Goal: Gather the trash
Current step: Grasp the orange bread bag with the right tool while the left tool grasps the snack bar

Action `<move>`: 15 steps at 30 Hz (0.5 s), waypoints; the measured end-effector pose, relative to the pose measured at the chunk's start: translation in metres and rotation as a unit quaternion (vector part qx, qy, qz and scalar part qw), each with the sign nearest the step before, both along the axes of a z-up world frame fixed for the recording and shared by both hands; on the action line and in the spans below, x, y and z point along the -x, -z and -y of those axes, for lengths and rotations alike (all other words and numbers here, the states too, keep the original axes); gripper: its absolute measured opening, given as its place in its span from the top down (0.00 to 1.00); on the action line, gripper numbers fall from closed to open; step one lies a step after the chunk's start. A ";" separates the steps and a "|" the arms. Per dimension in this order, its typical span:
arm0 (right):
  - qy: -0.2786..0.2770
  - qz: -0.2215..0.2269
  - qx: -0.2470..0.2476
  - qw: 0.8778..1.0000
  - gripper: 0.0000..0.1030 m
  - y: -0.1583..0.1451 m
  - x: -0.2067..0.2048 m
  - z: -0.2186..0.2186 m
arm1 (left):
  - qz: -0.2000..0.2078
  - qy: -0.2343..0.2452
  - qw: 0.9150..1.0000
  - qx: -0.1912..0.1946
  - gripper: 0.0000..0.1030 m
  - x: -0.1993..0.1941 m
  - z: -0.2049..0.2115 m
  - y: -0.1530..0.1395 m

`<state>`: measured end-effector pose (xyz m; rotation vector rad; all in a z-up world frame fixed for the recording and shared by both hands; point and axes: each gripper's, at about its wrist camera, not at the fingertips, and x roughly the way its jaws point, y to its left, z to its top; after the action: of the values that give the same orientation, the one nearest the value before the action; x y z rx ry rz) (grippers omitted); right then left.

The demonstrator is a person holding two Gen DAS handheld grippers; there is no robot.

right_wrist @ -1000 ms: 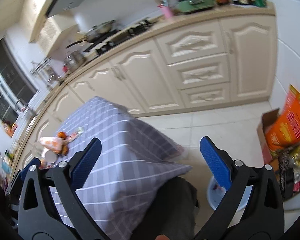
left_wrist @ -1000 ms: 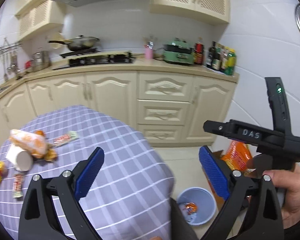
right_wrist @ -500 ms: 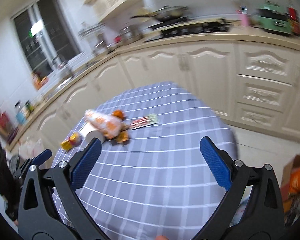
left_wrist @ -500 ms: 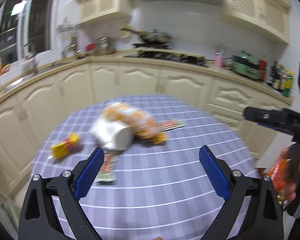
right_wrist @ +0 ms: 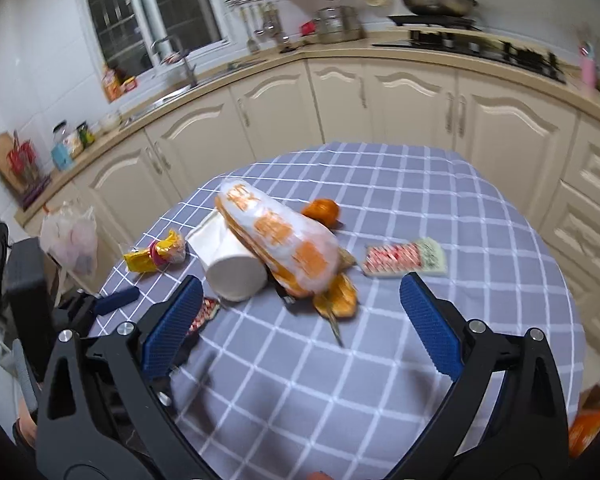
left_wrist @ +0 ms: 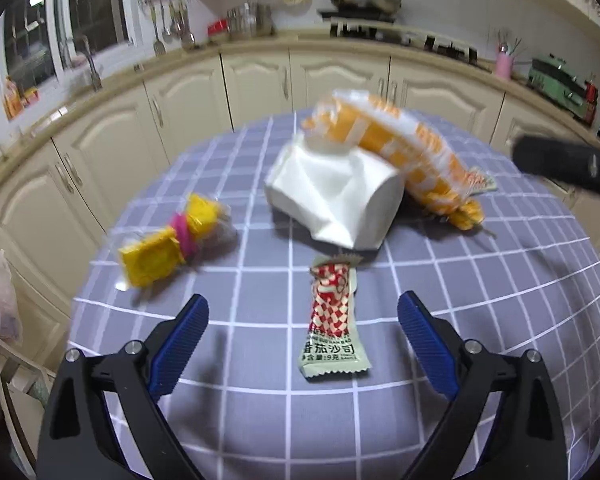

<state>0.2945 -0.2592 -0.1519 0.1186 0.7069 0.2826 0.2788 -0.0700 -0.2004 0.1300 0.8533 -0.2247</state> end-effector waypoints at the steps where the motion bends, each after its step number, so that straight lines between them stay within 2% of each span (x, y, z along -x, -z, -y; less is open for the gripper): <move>1: -0.006 0.003 0.010 1.000 0.06 -0.001 -0.009 -0.007 | -0.009 0.001 1.000 0.004 0.10 -0.003 0.000 0.002; 4: -0.024 -0.004 0.029 0.999 0.06 0.004 -0.035 -0.021 | -0.032 0.003 0.999 0.023 0.23 -0.014 -0.003 0.008; 6: -0.036 -0.018 0.034 0.999 0.07 0.011 -0.055 -0.027 | -0.031 -0.001 0.999 0.020 0.29 -0.017 -0.002 0.009; 8: -0.041 -0.044 0.049 0.997 0.22 0.023 -0.069 -0.031 | -0.028 0.000 1.000 0.009 0.40 -0.019 0.002 0.009; 9: -0.038 -0.054 0.043 0.997 0.40 0.027 -0.073 -0.030 | -0.024 0.008 1.000 0.009 0.46 -0.017 0.003 0.008; 10: -0.034 -0.058 0.034 0.997 0.48 0.028 -0.072 -0.027 | -0.022 0.010 1.000 0.010 0.62 -0.015 0.005 0.008; 11: -0.034 -0.058 0.018 0.998 0.50 0.028 -0.069 -0.022 | -0.019 0.014 1.000 0.012 0.76 -0.014 0.005 0.007; 13: -0.037 -0.053 -0.001 0.998 0.55 0.026 -0.059 -0.017 | -0.020 0.015 1.000 0.019 0.80 -0.013 0.006 0.007; 15: -0.034 -0.044 -0.012 0.998 0.56 0.022 -0.047 -0.011 | -0.021 0.017 0.999 0.034 0.83 -0.012 0.001 0.007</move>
<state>0.3420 -0.2483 -0.1742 0.1311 0.7961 0.3533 0.2906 -0.0715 -0.2074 0.0764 0.8844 -0.2882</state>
